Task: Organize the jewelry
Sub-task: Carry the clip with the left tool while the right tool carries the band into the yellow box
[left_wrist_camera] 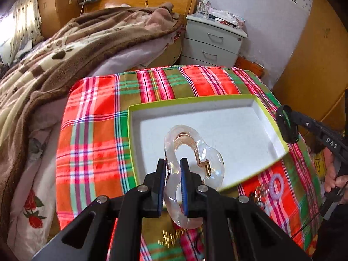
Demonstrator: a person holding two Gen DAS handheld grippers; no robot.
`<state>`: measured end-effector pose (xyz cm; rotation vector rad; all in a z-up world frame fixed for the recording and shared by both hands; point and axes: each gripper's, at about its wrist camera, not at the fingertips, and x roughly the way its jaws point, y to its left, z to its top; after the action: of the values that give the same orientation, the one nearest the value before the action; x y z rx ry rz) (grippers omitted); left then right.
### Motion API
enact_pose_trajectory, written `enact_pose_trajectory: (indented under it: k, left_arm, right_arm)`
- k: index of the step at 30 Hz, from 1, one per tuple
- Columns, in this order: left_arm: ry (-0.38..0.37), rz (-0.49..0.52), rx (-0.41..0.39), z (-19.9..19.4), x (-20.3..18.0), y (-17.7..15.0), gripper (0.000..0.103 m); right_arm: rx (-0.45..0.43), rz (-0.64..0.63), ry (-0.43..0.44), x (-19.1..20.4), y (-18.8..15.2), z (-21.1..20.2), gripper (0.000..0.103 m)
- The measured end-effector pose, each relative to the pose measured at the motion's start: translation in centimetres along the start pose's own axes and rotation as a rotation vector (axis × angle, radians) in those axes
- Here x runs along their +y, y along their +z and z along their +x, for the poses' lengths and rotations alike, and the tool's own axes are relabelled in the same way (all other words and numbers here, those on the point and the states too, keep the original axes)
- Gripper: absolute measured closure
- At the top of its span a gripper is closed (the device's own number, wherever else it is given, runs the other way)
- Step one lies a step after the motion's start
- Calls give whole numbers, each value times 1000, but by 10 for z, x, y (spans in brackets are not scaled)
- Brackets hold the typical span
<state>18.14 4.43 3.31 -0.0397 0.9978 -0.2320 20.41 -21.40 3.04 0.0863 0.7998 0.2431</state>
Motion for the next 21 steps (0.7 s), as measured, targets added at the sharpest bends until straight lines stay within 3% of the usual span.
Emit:
enact_pose_trajectory:
  k: [9, 21]
  left_arm:
    - [30, -16, 39, 40, 5, 20, 89]
    - [55, -59, 65, 70, 16, 34, 89]
  right_arm:
    - [69, 22, -25, -7, 14, 48, 95]
    - [113, -32, -86, -1, 17, 78, 95]
